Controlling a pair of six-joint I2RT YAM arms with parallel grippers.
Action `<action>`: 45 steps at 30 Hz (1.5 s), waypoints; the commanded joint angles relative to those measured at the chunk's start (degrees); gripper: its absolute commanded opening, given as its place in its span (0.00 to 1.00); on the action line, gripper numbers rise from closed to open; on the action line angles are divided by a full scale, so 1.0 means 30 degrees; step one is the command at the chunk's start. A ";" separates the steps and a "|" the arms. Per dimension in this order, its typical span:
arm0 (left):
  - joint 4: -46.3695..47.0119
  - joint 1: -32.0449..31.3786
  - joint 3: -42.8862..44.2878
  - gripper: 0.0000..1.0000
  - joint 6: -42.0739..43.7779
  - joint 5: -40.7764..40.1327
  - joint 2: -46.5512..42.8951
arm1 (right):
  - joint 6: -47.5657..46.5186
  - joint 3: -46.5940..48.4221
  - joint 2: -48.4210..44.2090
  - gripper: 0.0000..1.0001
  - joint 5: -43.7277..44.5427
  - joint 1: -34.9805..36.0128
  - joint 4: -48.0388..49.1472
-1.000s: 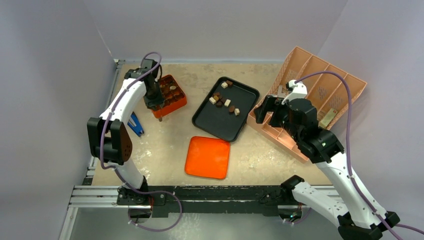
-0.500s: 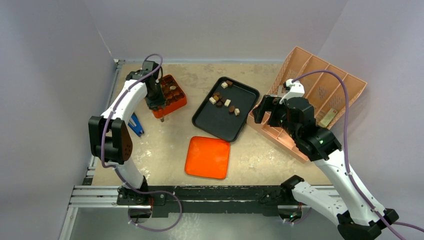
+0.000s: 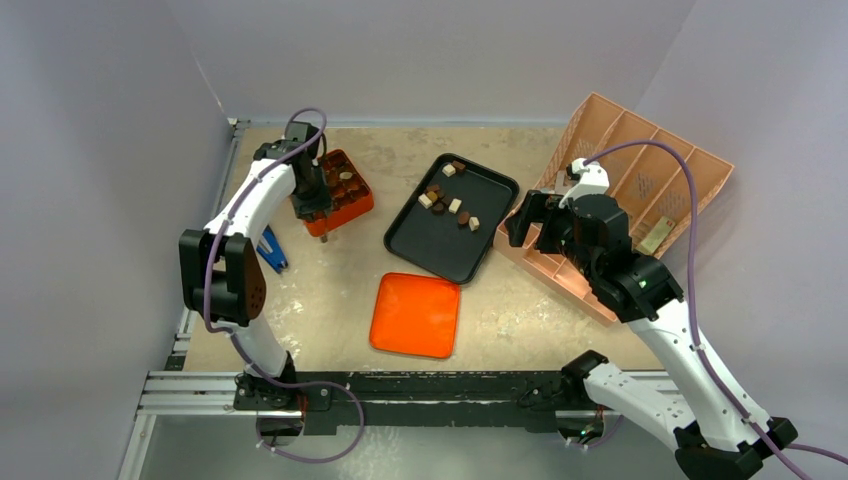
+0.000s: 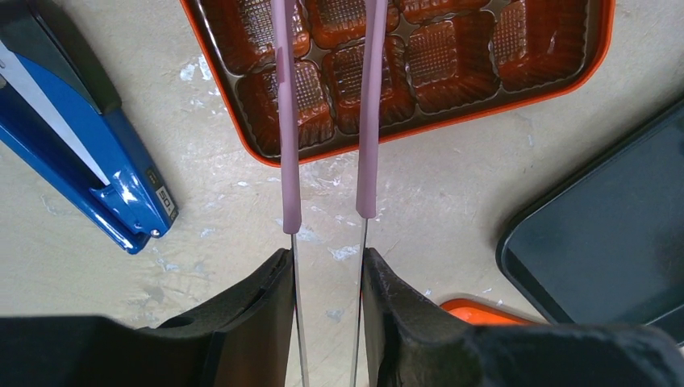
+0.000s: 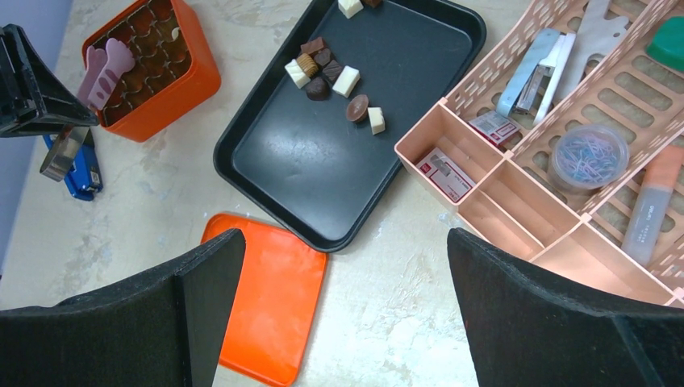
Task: Pack the chocolate
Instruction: Place the fake chocolate in the packing box.
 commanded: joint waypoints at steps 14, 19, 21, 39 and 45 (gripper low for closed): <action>-0.0254 0.0232 0.2336 0.35 0.0450 -0.0692 -0.1134 | -0.0001 0.0626 -0.0372 0.97 0.0675 0.0087 0.0514; -0.0427 0.0177 0.2614 0.35 0.1358 0.1510 -0.1440 | 0.0059 0.0635 -0.0580 0.97 0.0756 0.0079 0.0407; -0.0372 -0.0081 0.2557 0.35 0.1570 0.1971 -0.1650 | 0.0122 0.0584 -0.0639 0.97 0.0783 0.0083 0.0336; -0.0947 -0.8129 0.5505 0.36 0.1424 0.2716 0.0059 | 0.0276 0.0619 -0.1509 0.97 0.0847 0.0087 -0.0483; -0.0820 -1.0591 0.6563 0.36 0.1135 0.2282 0.1725 | -0.0087 0.0788 -0.1908 0.97 0.1360 0.0079 -0.1135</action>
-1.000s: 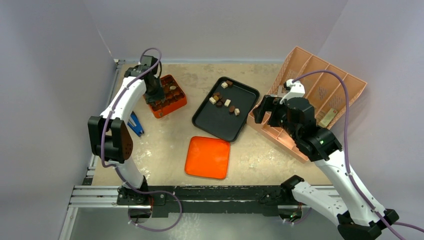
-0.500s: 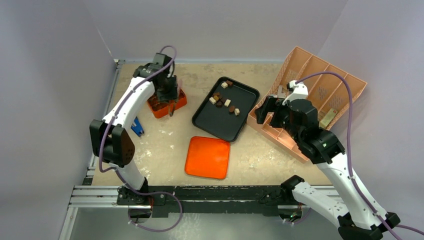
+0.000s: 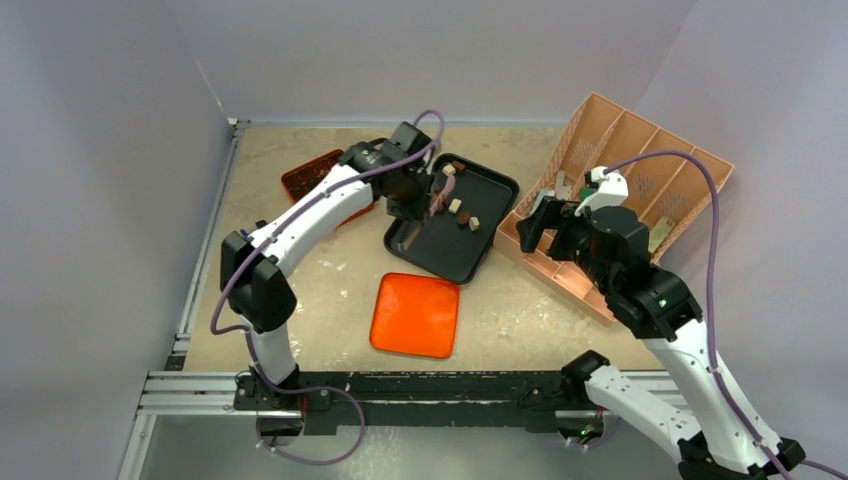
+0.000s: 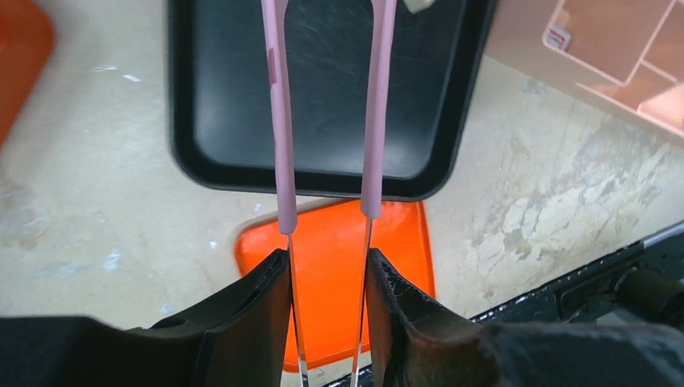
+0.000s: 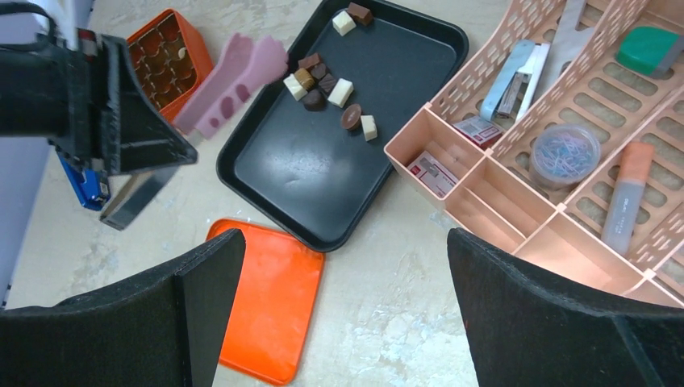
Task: Pack the chocolate
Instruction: Place the fake chocolate in the packing box, then pick up the fake chocolate from the plate.
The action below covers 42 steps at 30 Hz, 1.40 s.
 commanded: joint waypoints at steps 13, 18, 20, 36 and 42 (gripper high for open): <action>0.0415 -0.2336 0.2259 0.37 -0.0323 -0.0196 0.4423 | -0.0190 0.0838 -0.1148 0.97 0.1134 0.0090 -0.0935; 0.0458 -0.2335 0.2387 0.37 -0.0055 -0.0268 0.5067 | -0.0195 0.0775 -0.1216 0.97 0.1291 0.0082 -0.1027; 0.0596 -0.2337 0.2458 0.37 0.0006 -0.0256 0.5301 | -0.0185 0.0760 -0.1158 0.97 0.1313 0.0082 -0.0976; 0.1093 -0.2324 0.3578 0.35 0.0135 0.0160 0.7195 | -0.0268 0.0454 -0.1047 0.97 0.1405 0.0080 -0.0709; 0.0967 -0.2329 0.3984 0.28 0.0121 0.0089 0.7329 | -0.0302 0.0425 -0.0944 0.97 0.1457 0.0079 -0.0608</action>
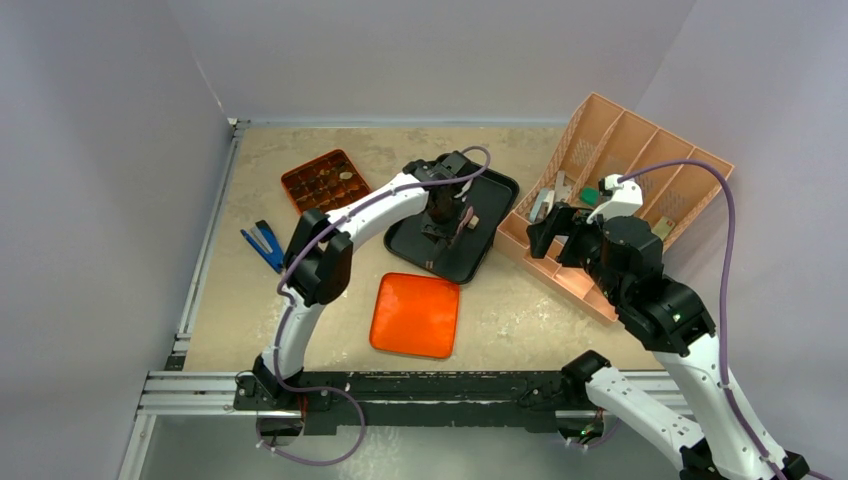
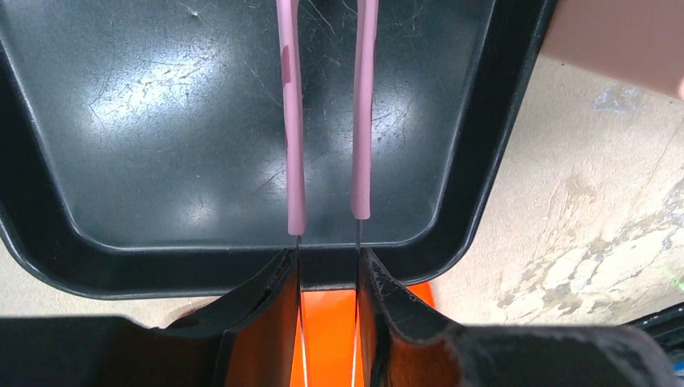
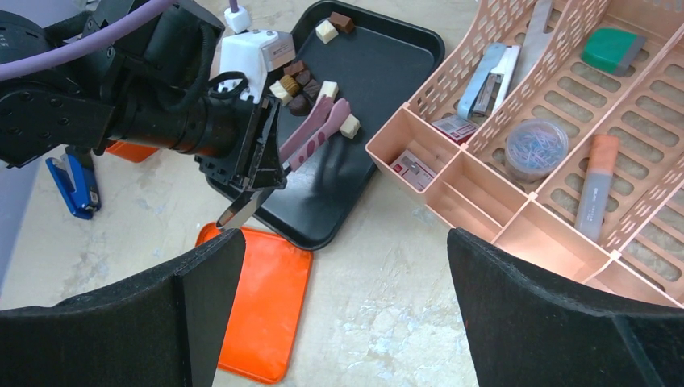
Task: Pack the chocolate
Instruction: Pick up the fake chocolate from the plate.
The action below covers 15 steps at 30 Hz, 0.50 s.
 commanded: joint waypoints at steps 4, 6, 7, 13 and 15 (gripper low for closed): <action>0.0176 -0.0029 0.0803 0.20 0.0092 -0.0208 -0.0632 | -0.0214 0.0213 0.0149 0.97 0.0538 0.0083 0.0589; 0.0230 -0.0023 0.0440 0.19 -0.0001 -0.0249 -0.1012 | -0.0225 0.0151 0.0164 0.97 0.0520 0.0079 0.0627; 0.0274 0.0000 0.0257 0.19 -0.0059 -0.0243 -0.1208 | -0.0215 0.0114 0.0165 0.97 0.0522 0.0072 0.0671; 0.0833 -0.0004 -0.0668 0.16 -0.0644 -0.0168 -0.2587 | -0.0137 -0.0034 0.0286 0.97 0.0250 0.0079 0.0907; 0.0651 -0.0013 -0.0661 0.16 -0.0741 -0.0428 -0.2908 | -0.0106 -0.0114 0.0323 0.97 0.0186 0.0078 0.1022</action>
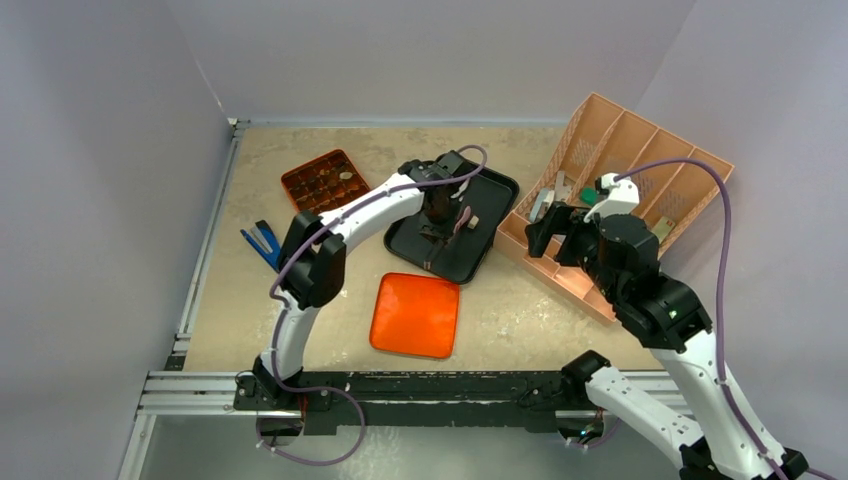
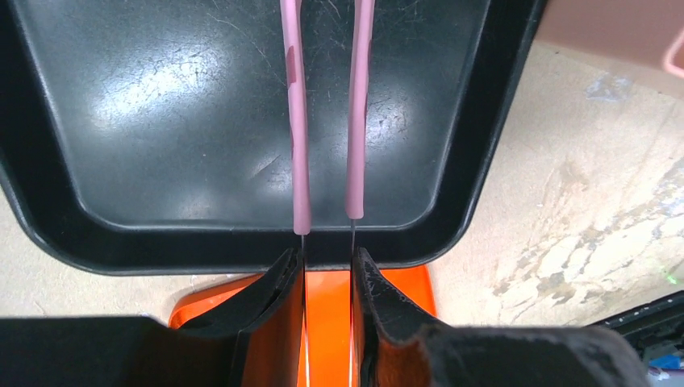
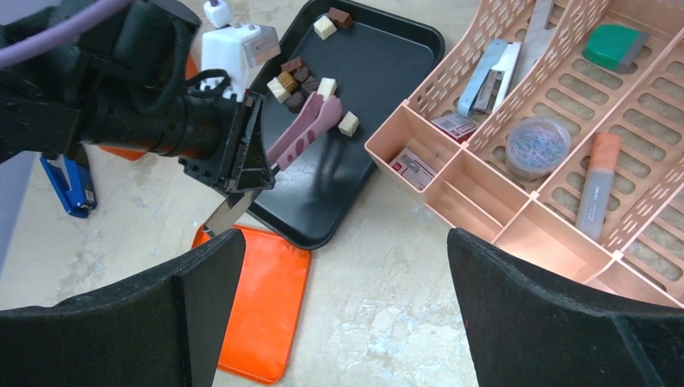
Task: Pack the chocolate
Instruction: Pick up the fake chocolate from the plate, then place the fake chocolate in the packing box.
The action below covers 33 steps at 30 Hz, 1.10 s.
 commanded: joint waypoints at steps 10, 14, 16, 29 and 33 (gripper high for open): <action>0.0685 0.1061 -0.2553 0.16 -0.1161 -0.1606 -0.5510 | 0.0177 -0.0703 0.0604 0.97 -0.0428 0.0083 0.1918; 0.0417 0.2181 -0.3652 0.16 -0.1133 -0.1512 -0.6757 | 0.0379 -0.1631 0.0709 0.97 -0.1045 0.0072 0.2638; 0.0116 0.2887 -0.4009 0.16 -0.1111 -0.1574 -0.7225 | 0.0428 -0.1559 0.1044 0.97 -0.1318 0.0094 0.2862; -0.1358 0.6914 -0.5033 0.17 -0.0997 -0.3045 -0.8822 | 0.0085 -0.1233 0.1873 0.97 -0.1749 0.0079 0.3500; -0.1707 0.7995 -0.5313 0.17 -0.1308 -0.3377 -0.8900 | -0.0046 -0.1239 0.2179 0.98 -0.2160 0.0079 0.3746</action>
